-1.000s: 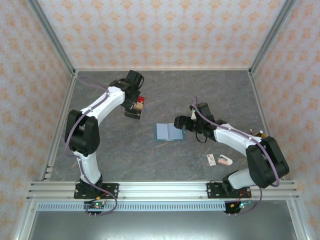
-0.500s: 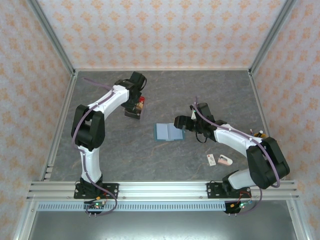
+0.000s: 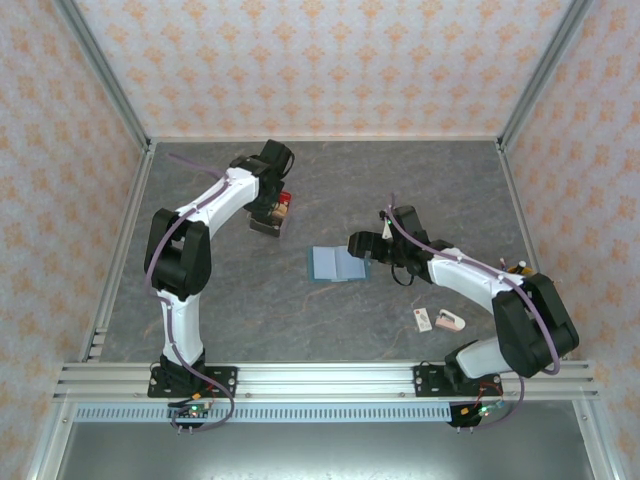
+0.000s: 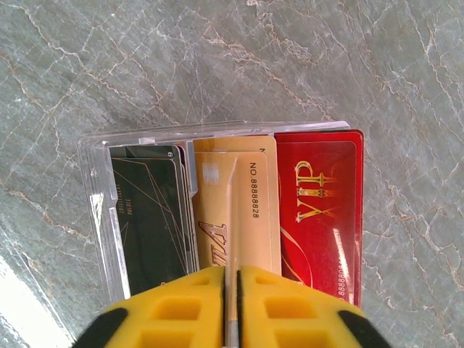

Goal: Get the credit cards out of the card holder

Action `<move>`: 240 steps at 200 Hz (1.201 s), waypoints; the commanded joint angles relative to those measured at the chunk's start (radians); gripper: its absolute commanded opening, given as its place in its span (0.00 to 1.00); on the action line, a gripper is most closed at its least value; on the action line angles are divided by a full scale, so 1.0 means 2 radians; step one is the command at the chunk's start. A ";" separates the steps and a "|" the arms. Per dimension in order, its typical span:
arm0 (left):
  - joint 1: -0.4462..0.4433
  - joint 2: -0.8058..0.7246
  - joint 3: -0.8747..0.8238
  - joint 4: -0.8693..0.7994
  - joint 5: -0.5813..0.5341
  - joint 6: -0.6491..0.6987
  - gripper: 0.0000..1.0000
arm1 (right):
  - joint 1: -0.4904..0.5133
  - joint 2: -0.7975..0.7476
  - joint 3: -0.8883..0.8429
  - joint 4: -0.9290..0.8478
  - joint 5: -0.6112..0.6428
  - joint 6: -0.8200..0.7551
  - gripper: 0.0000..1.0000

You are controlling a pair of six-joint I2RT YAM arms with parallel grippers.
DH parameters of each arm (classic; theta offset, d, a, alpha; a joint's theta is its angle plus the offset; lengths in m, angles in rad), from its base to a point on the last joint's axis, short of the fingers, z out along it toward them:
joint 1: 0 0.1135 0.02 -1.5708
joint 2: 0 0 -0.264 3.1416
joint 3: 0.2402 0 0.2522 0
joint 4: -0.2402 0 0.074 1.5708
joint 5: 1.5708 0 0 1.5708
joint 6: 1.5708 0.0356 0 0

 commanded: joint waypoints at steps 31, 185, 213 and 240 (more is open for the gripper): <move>-0.002 0.032 0.060 -0.028 0.007 0.045 0.33 | 0.005 0.011 0.008 0.003 -0.003 -0.007 0.95; -0.012 -0.196 -0.197 0.099 0.159 0.317 0.53 | 0.076 0.029 0.043 -0.023 0.036 -0.040 0.84; -0.027 -0.209 -0.240 0.139 0.215 0.347 0.54 | 0.091 0.065 0.070 -0.041 0.028 -0.038 0.72; -0.048 -0.200 -0.265 0.173 0.252 0.351 0.51 | 0.094 0.100 0.092 -0.055 0.023 -0.029 0.62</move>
